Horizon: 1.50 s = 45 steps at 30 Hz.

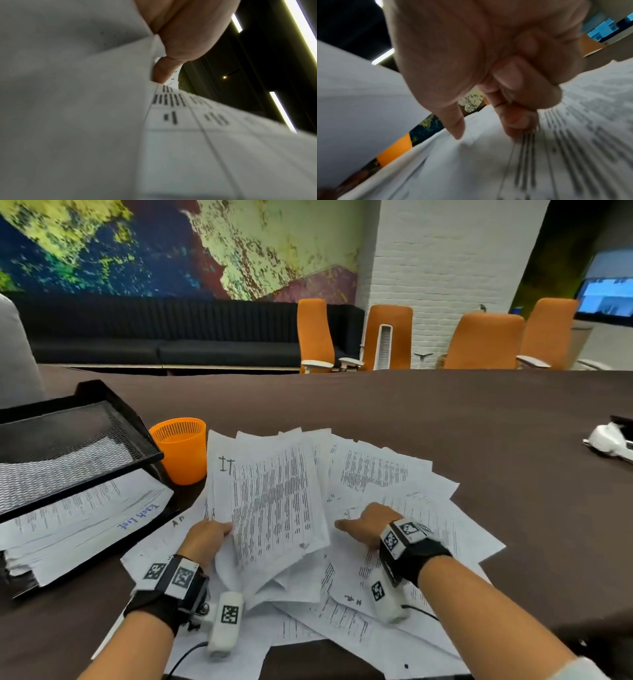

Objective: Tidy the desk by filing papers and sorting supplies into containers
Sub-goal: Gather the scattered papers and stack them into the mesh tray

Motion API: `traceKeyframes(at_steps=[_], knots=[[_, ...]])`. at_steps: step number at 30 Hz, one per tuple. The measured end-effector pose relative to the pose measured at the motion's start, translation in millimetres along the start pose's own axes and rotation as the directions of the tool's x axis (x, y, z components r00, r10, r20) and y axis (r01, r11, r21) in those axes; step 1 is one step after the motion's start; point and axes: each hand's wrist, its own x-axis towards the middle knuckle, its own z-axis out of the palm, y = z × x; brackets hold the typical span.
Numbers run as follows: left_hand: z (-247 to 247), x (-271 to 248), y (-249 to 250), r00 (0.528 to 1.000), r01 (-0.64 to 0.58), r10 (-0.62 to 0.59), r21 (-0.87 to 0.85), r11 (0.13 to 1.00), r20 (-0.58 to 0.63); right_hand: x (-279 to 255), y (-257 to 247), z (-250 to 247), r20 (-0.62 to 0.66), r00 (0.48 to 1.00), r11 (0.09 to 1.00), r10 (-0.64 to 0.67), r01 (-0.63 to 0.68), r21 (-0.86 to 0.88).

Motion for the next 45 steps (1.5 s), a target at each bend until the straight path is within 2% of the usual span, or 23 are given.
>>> traceKeyframes(at_steps=[3, 6, 8, 10, 13, 18, 21, 23, 24, 27, 30, 34, 38, 39, 41, 43, 45], knots=[[-8, -2, 2, 1.0, 0.012, -0.012, -0.021, 1.0, 0.001, 3, -8, 17, 0.048, 0.999, 0.999, 0.013, -0.012, -0.037], [-15, 5, 2, 1.0, 0.024, -0.023, -0.022, 0.999, 0.019, 6, 1, 16, 0.026, 1.0, 0.998, 0.007, -0.005, -0.055], [-17, 4, 4, 0.999, 0.023, -0.024, 0.023, 0.999, 0.033, 3, 7, 9, -0.013, 0.999, 1.0, 0.029, -0.029, -0.008], [-18, 7, 4, 0.998, 0.026, -0.027, 0.02, 0.999, 0.054, -2, 9, 5, -0.055, 0.995, 0.996, 0.088, -0.087, 0.013], [-22, 19, -2, 0.996, 0.045, -0.046, 0.021, 0.999, 0.071, -2, 7, 10, -0.157, 0.963, 0.97, 0.221, -0.233, -0.065], [-27, 11, -6, 0.987, 0.045, -0.04, -0.031, 0.998, 0.153, 6, 2, 20, -0.045, 0.953, 0.953, 0.301, -0.299, 0.05], [-31, 16, -13, 0.981, 0.083, -0.064, -0.097, 0.992, 0.182, 1, 0, 14, -0.156, 0.968, 0.98, 0.197, -0.2, -0.002], [-35, 16, -12, 0.97, 0.167, -0.104, -0.294, 0.941, 0.22, -2, 1, 5, -0.181, 0.976, 0.99, 0.119, -0.131, -0.057], [-35, 12, -10, 0.973, 0.176, -0.109, -0.35, 0.92, 0.203, -3, 1, 1, -0.17, 0.98, 0.988, 0.102, -0.12, -0.094], [-32, 3, -4, 0.985, 0.091, -0.045, -0.28, 0.956, 0.168, -10, 2, -11, -0.102, 0.991, 0.984, 0.09, -0.104, -0.146], [-27, 4, -8, 0.991, 0.088, -0.082, -0.056, 0.995, 0.107, -15, 3, -22, -0.11, 0.992, 0.993, 0.061, -0.071, -0.092], [-20, 17, -13, 0.973, 0.114, -0.102, -0.048, 0.992, 0.206, -26, -25, -30, -0.177, 0.981, 0.997, -0.08, 0.079, -0.014], [-6, -1, -3, 0.973, 0.084, -0.041, -0.182, 0.98, 0.228, -43, -84, -10, -0.219, 0.945, 0.956, -0.245, 0.273, 0.109], [-1, -8, 0, 0.97, 0.064, -0.005, -0.232, 0.971, 0.245, -44, -97, -2, -0.193, 0.943, 0.938, -0.271, 0.304, 0.167], [9, -18, 4, 0.946, 0.07, 0.038, -0.318, 0.946, 0.322, -47, -117, 13, -0.039, 0.941, 0.896, -0.337, 0.333, 0.293], [13, -27, 8, 0.933, 0.071, 0.025, -0.251, 0.965, 0.358, -48, -123, 23, 0.102, 0.92, 0.878, -0.378, 0.321, 0.354], [14, -31, 8, 0.944, -0.017, 0.052, -0.11, 0.994, 0.327, -45, -112, 22, 0.078, 0.915, 0.864, -0.395, 0.341, 0.372]])
